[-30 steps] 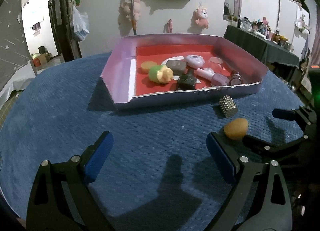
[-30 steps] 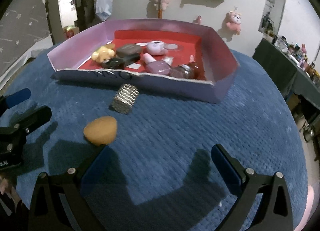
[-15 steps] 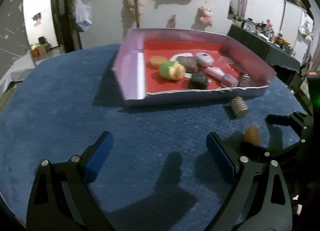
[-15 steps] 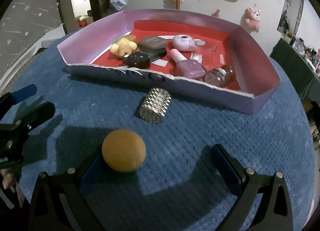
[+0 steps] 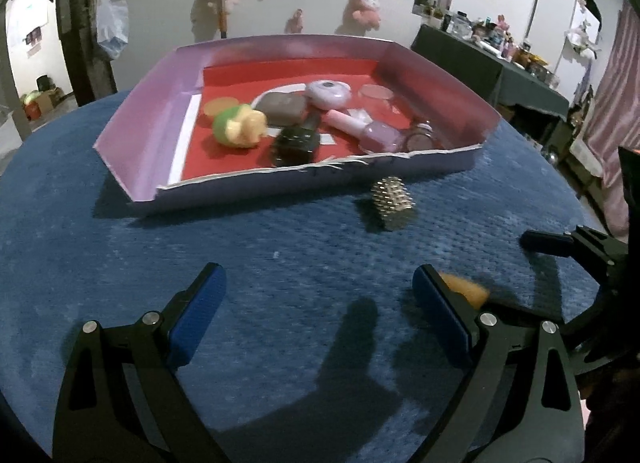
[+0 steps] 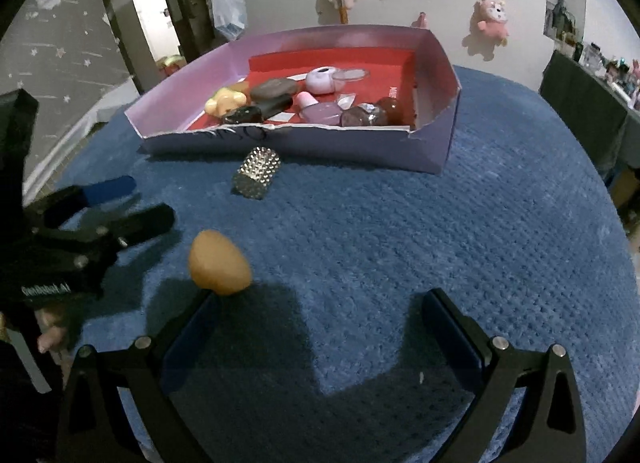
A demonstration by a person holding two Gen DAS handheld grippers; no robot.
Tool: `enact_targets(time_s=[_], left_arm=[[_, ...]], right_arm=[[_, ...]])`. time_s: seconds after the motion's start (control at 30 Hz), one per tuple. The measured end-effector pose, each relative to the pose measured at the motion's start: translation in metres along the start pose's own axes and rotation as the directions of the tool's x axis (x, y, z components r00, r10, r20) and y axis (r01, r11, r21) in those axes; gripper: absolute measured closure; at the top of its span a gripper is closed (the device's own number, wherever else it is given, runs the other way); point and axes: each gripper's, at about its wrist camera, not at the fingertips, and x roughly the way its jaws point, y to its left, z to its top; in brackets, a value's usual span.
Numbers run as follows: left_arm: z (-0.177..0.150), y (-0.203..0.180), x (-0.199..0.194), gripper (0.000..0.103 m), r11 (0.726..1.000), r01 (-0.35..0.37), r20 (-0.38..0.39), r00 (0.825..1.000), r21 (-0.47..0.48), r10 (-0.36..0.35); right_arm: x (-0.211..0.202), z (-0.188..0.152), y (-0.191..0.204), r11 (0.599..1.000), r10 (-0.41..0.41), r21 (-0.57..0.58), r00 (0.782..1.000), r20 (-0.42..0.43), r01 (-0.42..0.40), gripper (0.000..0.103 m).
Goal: Organize rigid objects
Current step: 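Grasp the gold studded cylinder with left tool while right tool grasps the tan sponge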
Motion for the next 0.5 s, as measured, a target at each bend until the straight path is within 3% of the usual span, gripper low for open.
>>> enact_targets(time_s=[0.17,0.5], left_arm=[[-0.002,-0.004,-0.001,0.008,1.0,-0.007,-0.004,1.0,0.015,0.007],[0.001,0.007,-0.005,0.008,0.998,-0.049,0.013,0.999,0.027,0.049]], right_arm=[[0.0,-0.003,0.002,0.999,0.006,-0.033,1.0,0.006,-0.006,0.0],[-0.004,-0.003,-0.003,0.998,0.053,0.02,0.998,0.043,-0.054,0.0]])
